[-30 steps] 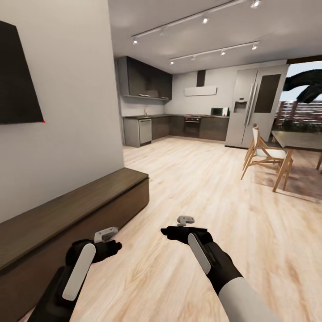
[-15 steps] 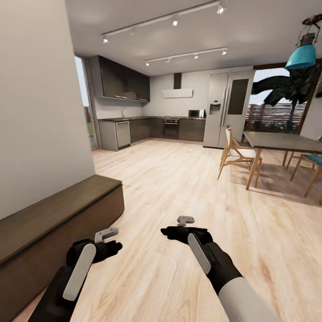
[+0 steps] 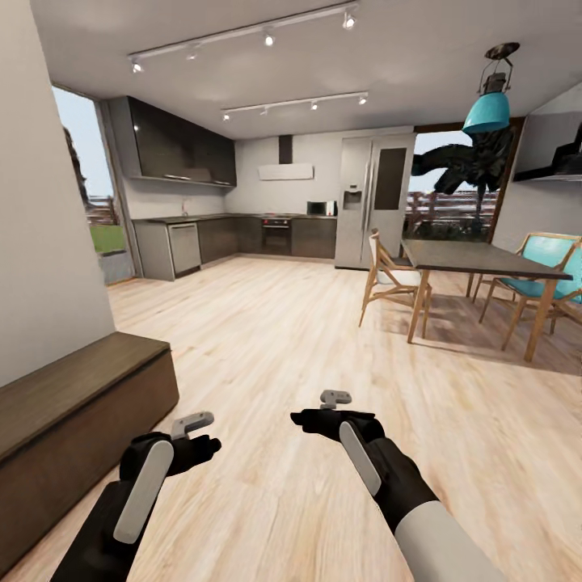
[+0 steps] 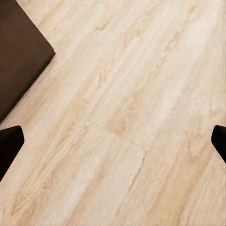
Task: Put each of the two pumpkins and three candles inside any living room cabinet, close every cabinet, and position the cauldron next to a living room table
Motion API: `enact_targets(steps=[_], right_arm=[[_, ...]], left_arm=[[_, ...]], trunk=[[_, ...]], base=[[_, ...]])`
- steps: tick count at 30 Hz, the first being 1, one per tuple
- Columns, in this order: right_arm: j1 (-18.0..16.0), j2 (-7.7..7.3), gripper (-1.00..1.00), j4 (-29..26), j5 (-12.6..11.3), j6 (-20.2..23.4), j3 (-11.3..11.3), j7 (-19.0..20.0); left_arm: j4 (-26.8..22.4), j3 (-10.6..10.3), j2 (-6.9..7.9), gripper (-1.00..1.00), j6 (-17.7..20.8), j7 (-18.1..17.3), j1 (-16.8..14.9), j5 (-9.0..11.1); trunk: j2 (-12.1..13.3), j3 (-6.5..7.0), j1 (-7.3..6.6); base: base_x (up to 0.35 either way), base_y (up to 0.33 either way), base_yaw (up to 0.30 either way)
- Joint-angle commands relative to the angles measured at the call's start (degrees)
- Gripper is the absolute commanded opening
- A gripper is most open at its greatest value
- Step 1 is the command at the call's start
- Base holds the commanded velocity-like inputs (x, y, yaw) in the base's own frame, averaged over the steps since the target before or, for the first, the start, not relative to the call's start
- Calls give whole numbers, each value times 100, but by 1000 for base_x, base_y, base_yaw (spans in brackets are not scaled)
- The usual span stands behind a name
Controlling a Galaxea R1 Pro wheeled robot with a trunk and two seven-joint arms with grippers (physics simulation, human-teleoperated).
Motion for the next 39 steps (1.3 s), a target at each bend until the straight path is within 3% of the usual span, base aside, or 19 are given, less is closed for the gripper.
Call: enact_targets(steps=[1,23,39], right_arm=[[-3,-2,100,-7,-37,21,9,-27],[-4,-2,100,-9,-50,24,7,-36],[-3,-6,100,-9,-43,24,6,-36]], left_arm=[[-7,-2,-1,100,13,60,-4,58],[-7,-2,-4,100,13,60,-4,56],[-6,-34,-11,100,13,60,-4,56]], trunk=[[-3,-6,1],[-3,-5,1],[-3,5,1]], base=[[240,-221,-31],[297,-166,44],[273,-222,221]])
